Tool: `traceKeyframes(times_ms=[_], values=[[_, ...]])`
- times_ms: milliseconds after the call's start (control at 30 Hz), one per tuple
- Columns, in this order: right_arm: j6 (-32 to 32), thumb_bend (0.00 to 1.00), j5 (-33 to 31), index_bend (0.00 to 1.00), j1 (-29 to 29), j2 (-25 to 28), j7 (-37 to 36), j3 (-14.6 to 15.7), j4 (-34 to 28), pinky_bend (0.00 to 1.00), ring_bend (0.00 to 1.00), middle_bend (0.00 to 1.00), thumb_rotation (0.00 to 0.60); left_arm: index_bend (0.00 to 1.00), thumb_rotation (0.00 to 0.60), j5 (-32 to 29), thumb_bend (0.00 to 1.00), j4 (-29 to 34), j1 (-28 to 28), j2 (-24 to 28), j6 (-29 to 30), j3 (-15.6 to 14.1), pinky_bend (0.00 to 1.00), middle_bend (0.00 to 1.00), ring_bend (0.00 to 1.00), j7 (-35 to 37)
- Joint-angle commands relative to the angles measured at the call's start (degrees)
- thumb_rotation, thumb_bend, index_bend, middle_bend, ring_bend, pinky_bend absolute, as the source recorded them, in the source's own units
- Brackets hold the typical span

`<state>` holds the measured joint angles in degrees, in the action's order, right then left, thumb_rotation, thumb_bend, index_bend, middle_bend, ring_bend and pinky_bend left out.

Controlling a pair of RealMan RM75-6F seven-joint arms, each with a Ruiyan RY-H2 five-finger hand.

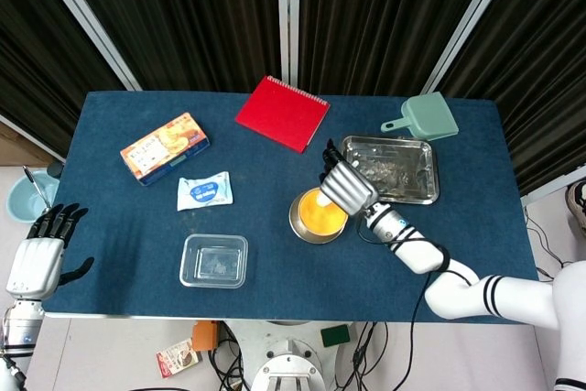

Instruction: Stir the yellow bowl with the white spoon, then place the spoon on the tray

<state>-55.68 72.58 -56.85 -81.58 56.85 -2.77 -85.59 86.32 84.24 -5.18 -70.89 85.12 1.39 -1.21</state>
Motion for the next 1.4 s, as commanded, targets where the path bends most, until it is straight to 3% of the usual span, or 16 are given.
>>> traceKeyframes(times_ms=[33, 500, 767, 1100, 1400], values=[[0.2, 0.54, 3.8, 0.68, -0.7, -2.7, 2.4, 1.6, 4.0, 0.17, 0.21, 0.48, 0.600, 0.16, 0.600, 0.1, 0.19, -0.3, 0.1, -0.3, 0.0, -0.1, 0.15, 0.12, 0.06, 0.3], [2.5, 0.54, 11.5, 0.69, -2.3, -5.4, 8.8, 3.4, 9.6, 0.17, 0.22, 0.48, 0.600, 0.16, 0.600, -0.1, 0.19, -2.2, 0.4, -1.4, -0.2, -0.3, 0.15, 0.12, 0.06, 1.8], [2.3, 0.54, 14.1, 0.71, -1.6, -8.4, 8.2, 3.7, 11.3, 0.17, 0.23, 0.48, 0.600, 0.16, 0.600, -0.2, 0.19, -3.0, 0.6, -2.0, -0.2, -0.4, 0.15, 0.12, 0.06, 2.4], [-2.2, 0.54, 13.3, 0.72, 2.8, -10.7, 2.5, 2.0, 11.9, 0.17, 0.25, 0.50, 0.600, 0.16, 0.600, -0.3, 0.19, -3.7, 0.7, -2.2, -0.2, -0.4, 0.15, 0.12, 0.06, 3.1], [-6.9, 0.54, 11.6, 0.73, 6.9, -11.8, -7.6, -0.5, 13.1, 0.17, 0.26, 0.50, 0.600, 0.16, 0.600, 0.1, 0.19, -3.0, 0.5, -2.0, -0.2, -0.3, 0.15, 0.12, 0.06, 2.4]])
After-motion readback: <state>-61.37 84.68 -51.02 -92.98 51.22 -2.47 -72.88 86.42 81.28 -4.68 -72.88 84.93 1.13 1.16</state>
